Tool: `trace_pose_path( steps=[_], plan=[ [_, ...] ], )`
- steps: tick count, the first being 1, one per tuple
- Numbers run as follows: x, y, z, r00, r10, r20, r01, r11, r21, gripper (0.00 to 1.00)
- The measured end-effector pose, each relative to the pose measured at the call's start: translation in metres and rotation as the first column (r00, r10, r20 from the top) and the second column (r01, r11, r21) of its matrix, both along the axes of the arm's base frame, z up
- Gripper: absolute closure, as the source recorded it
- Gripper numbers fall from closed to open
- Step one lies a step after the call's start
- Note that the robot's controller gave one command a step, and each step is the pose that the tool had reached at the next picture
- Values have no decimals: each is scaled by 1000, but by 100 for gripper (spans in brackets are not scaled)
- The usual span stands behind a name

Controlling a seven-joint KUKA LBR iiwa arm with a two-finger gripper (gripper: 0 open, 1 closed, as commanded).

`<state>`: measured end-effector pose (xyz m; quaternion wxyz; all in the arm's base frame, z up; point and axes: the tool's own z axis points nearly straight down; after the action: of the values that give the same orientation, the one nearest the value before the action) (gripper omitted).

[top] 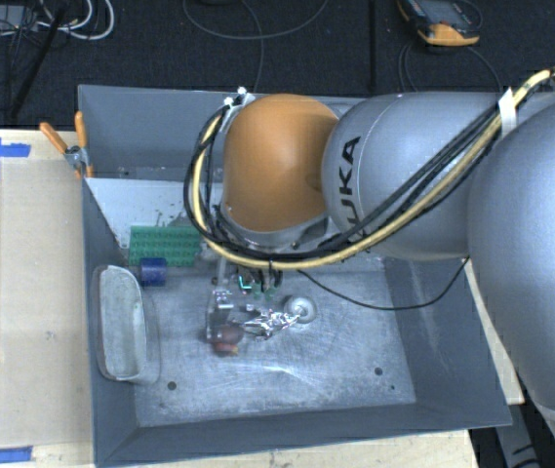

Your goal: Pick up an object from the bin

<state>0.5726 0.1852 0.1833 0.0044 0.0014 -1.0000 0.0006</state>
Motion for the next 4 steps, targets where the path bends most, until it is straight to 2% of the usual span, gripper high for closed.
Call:
trace_pose_path(
  steps=[1,2,3,4],
  plan=[
    [-4,-65,-112,965,260,11,-260,965,4,0],
    [-6,-67,-82,969,248,11,-248,969,2,0],
    [-16,-72,-84,980,199,6,-199,980,2,0],
    [-24,-64,-112,987,160,12,-160,987,3,0]
  ],
)
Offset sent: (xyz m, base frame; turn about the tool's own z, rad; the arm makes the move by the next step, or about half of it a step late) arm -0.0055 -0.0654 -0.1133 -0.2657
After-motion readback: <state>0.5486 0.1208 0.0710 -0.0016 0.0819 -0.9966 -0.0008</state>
